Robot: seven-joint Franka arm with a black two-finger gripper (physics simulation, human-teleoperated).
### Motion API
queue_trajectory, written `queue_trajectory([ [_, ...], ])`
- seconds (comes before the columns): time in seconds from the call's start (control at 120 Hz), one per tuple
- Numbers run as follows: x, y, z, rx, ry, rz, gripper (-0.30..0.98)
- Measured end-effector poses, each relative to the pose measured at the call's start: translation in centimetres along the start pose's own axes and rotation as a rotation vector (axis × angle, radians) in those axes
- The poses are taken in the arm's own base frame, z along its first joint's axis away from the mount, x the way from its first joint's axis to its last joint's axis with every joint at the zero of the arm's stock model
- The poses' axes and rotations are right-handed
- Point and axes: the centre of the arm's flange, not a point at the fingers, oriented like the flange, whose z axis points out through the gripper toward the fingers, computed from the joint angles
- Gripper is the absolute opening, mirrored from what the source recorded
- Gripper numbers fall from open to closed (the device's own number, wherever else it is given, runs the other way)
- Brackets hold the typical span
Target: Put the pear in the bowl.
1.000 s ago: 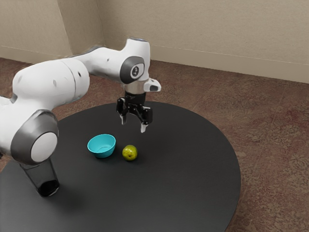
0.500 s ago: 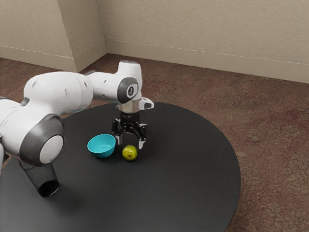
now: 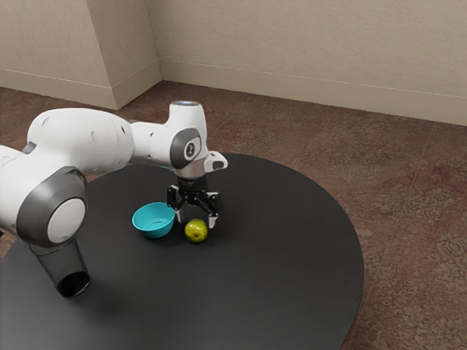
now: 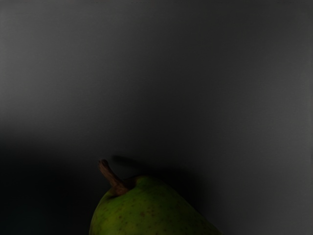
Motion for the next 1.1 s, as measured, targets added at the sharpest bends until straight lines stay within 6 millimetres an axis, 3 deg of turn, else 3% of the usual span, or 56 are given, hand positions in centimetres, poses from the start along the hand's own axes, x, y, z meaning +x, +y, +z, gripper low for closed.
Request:
queue_trajectory([
  [0.517, -0.6, 0.1, 1.8, -0.013, 0.015, 0.006, 0.69],
  [0.9, -0.8, 1.0, 1.6, -0.019, 0.025, 0.023, 0.69],
  [1.1, -0.9, 1.0, 1.5, -0.018, 0.026, 0.023, 0.45],
])
